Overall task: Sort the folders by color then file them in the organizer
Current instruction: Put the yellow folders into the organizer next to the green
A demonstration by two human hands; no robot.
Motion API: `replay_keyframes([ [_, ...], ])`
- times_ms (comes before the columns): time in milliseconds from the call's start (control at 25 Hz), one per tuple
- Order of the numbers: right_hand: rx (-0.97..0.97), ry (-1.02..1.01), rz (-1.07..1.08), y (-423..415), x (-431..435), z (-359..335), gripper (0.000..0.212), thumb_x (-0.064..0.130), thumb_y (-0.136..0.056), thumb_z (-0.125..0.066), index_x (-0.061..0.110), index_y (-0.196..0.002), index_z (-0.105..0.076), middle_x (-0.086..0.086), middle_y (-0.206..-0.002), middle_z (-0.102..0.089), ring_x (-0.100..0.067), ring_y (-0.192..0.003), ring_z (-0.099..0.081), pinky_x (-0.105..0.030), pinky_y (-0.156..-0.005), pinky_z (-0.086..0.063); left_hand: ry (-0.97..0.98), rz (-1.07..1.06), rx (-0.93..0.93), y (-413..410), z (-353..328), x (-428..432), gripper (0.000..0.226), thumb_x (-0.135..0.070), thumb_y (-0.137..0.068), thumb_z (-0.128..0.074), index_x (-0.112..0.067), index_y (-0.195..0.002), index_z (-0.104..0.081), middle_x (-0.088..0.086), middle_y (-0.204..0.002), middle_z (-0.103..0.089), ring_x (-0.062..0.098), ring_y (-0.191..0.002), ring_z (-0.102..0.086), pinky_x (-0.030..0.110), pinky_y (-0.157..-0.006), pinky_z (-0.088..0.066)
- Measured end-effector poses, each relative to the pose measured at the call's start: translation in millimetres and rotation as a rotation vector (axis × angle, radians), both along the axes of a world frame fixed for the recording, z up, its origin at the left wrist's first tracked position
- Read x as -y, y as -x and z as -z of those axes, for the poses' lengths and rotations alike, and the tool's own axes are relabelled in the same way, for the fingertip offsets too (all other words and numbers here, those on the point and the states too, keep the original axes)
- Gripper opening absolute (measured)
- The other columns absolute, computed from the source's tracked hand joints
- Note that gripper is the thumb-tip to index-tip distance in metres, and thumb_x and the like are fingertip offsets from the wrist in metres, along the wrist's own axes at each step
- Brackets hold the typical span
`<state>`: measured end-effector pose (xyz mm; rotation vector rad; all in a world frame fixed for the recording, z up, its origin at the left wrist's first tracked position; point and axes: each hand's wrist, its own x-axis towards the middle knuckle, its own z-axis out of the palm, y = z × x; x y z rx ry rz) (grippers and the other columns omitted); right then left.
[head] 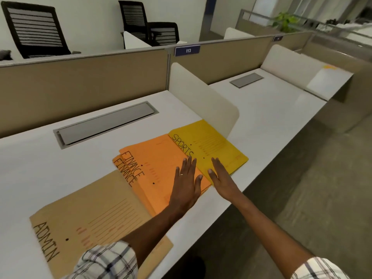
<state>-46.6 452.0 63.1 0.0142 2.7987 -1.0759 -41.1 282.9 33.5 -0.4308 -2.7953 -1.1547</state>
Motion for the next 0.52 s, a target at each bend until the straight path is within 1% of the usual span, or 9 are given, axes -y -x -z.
replay_keyframes([
  [160,0.008,-0.041,-0.056,42.7,-57.7,5.5,0.06,0.041,-0.107,-0.034,0.024,-0.16,-0.012,-0.002,-0.169,-0.004,-0.022,-0.156,-0.002,-0.055,-0.124,-0.013,0.025,-0.068,0.021,31.6,8.2,-55.2,0.06,-0.038,-0.109,-0.035,-0.018,-0.163,-0.016,0.001,-0.171,-0.004,0.016,-0.158,0.004,0.046,-0.129,-0.003],
  [240,0.028,-0.063,-0.08,58.3,-82.6,8.8,0.06,0.041,-0.107,-0.033,0.024,-0.16,-0.011,-0.003,-0.169,-0.002,-0.023,-0.156,-0.001,-0.058,-0.123,-0.013,0.023,-0.104,0.066,43.9,13.0,-75.8,0.06,-0.039,-0.109,-0.035,-0.02,-0.163,-0.014,0.001,-0.171,-0.003,0.015,-0.157,0.007,0.046,-0.129,-0.002],
  [320,0.037,-0.129,-0.123,72.9,-105.3,15.5,0.06,0.041,-0.107,-0.032,0.024,-0.161,-0.01,-0.003,-0.169,0.0,-0.025,-0.156,0.0,-0.06,-0.122,-0.012,0.052,-0.157,0.108,53.7,17.5,-93.3,0.061,-0.041,-0.109,-0.032,-0.02,-0.163,-0.013,0.0,-0.171,-0.001,0.014,-0.156,0.01,0.047,-0.129,-0.001],
  [440,0.062,-0.232,-0.18,91.7,-129.8,28.2,0.061,0.041,-0.108,-0.03,0.022,-0.161,-0.008,-0.005,-0.169,0.0,-0.029,-0.156,-0.001,-0.06,-0.122,-0.014,0.131,-0.214,0.198,62.7,31.1,-109.4,0.064,-0.045,-0.109,-0.029,-0.018,-0.163,-0.01,0.002,-0.171,0.004,0.02,-0.157,0.011,0.049,-0.127,0.002],
  [520,0.072,-0.3,-0.211,98.4,-139.8,40.4,0.062,0.043,-0.108,-0.029,0.021,-0.161,-0.005,-0.005,-0.169,0.001,-0.029,-0.156,-0.001,-0.059,-0.122,-0.013,0.164,-0.238,0.25,64.1,41.4,-114.6,0.067,-0.047,-0.108,-0.031,-0.016,-0.163,-0.01,0.005,-0.171,0.006,0.025,-0.158,0.011,0.049,-0.127,0.001],
])
